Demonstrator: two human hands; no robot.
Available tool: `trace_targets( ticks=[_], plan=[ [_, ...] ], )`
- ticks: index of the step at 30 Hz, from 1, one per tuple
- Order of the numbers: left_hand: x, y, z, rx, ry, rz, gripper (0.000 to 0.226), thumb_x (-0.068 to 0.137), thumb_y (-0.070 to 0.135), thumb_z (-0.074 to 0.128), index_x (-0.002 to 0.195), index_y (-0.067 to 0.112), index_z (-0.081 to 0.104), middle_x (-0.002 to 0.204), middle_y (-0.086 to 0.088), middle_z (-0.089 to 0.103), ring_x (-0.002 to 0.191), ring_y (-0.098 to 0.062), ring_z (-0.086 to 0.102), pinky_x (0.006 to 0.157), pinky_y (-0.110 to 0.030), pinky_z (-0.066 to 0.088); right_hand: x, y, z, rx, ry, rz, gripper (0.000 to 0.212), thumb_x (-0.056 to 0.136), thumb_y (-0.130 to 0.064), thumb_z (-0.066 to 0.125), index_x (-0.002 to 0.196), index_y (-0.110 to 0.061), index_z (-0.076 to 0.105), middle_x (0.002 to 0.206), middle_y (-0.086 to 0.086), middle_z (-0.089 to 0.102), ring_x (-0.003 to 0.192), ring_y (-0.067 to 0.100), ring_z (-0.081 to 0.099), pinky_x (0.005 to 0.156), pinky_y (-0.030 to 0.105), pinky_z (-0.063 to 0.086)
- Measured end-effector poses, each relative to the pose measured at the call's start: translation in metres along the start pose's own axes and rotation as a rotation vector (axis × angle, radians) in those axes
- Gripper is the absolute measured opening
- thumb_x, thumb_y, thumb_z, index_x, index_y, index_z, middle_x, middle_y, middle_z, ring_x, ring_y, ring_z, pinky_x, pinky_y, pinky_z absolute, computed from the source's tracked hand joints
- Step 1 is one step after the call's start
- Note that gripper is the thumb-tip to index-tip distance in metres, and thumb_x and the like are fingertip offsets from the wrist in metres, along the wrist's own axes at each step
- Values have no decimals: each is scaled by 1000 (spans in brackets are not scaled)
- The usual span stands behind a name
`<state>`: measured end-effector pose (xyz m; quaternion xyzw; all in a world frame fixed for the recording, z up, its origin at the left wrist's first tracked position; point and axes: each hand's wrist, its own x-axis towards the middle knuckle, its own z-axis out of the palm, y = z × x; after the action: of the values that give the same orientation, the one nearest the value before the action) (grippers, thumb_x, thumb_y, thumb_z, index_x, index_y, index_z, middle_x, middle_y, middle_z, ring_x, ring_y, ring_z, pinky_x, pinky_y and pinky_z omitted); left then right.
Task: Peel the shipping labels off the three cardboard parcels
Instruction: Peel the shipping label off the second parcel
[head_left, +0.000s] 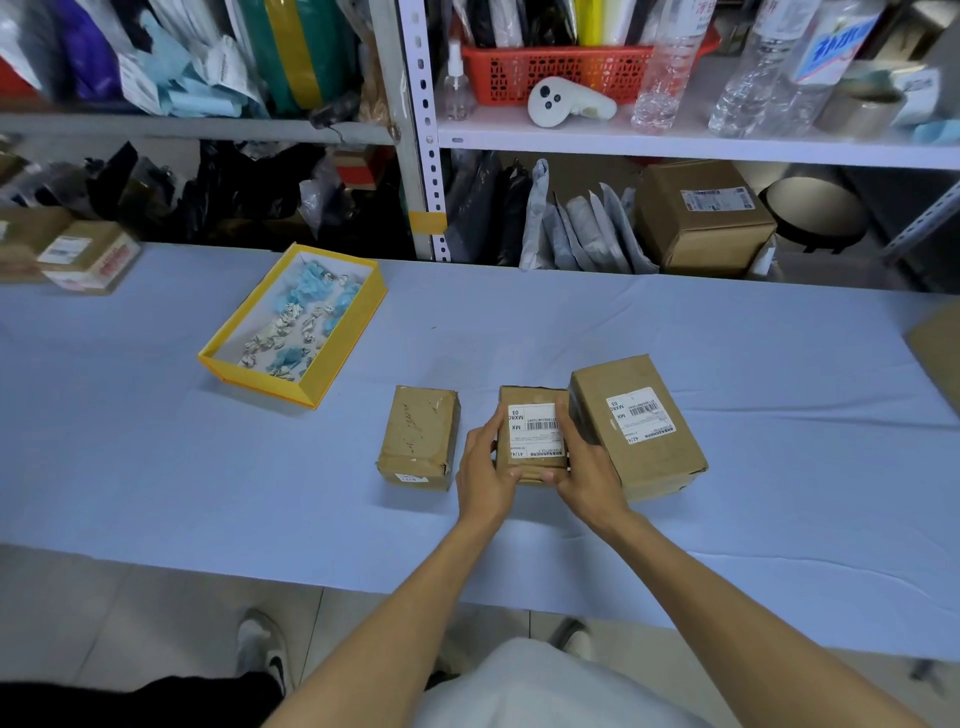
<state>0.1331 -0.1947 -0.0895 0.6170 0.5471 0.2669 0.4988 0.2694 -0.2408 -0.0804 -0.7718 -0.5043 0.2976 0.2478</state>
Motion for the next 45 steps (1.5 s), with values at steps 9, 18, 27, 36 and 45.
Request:
trace_targets(
  ticks=[9, 18, 27, 36, 45],
  plan=[
    [-3, 8, 4, 200, -46, 18, 81, 81, -10, 51, 148, 32, 34, 140, 2, 38, 108, -10, 54, 83, -12, 38, 0, 0, 1, -31, 0, -7, 102, 84, -16, 71, 155, -31, -1, 129, 7, 62, 112, 28, 62, 91, 44, 52],
    [0, 9, 7, -6, 51, -27, 83, 68, -18, 50, 136, 30, 49, 125, 1, 49, 108, -13, 57, 95, -33, 51, -3, -3, -1, -60, 1, -27, 100, 84, -7, 67, 155, -26, 0, 139, 10, 55, 119, 30, 57, 94, 43, 50],
    [-3, 10, 7, 67, 50, -17, 53, 74, -15, 53, 102, 27, 66, 125, 6, 46, 103, -12, 60, 70, -2, 44, -2, -2, 0, -45, -14, -48, 99, 83, -1, 64, 155, -24, -1, 120, 14, 66, 103, 30, 64, 88, 41, 52],
    [-5, 6, 4, 150, -9, 22, 83, 79, -13, 51, 147, 31, 34, 135, 2, 42, 102, -4, 48, 73, 5, 36, -1, -2, -1, -25, -21, -46, 99, 84, -2, 65, 155, -23, 0, 126, 12, 65, 111, 30, 62, 93, 41, 50],
    [-3, 14, 4, 114, 16, -20, 81, 73, -17, 48, 142, 27, 42, 132, -1, 43, 102, -7, 50, 75, 3, 37, 0, -2, -1, -43, -31, -56, 99, 84, -1, 63, 154, -22, -3, 126, 14, 64, 109, 31, 63, 93, 41, 50]
  ],
)
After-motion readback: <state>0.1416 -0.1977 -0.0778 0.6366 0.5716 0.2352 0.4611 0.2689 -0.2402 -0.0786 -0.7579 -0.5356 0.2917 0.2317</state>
